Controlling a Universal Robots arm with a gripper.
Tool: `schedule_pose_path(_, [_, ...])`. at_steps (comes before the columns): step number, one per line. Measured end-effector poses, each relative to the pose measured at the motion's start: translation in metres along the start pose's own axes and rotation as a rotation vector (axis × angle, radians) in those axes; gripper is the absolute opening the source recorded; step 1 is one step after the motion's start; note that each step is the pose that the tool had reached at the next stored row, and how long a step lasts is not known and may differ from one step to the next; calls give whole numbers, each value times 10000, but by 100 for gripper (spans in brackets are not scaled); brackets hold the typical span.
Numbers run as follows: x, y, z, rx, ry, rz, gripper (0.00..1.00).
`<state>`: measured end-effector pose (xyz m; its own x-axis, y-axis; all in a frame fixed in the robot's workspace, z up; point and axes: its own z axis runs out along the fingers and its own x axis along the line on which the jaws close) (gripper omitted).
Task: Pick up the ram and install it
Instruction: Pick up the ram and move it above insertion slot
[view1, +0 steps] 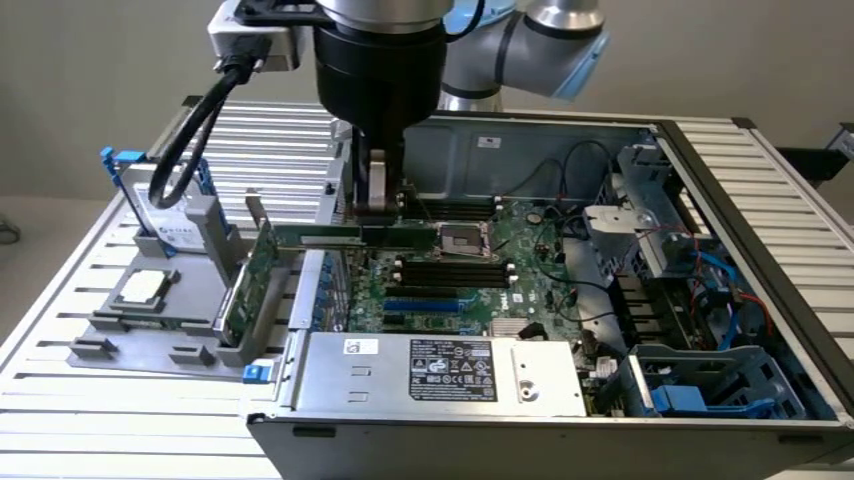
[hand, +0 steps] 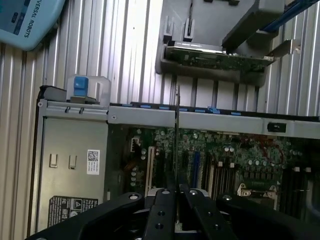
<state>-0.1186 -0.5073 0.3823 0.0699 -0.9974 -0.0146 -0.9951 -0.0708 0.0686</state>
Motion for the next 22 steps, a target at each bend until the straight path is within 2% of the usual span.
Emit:
schedule_pose_path(6, [-36, -277, 4, 0, -3, -1, 13])
schedule_pose_path(15, [-242, -679, 140, 0, -2, -1, 13])
schedule_pose_path(22, [-499, -818, 223, 0, -2, 0, 13])
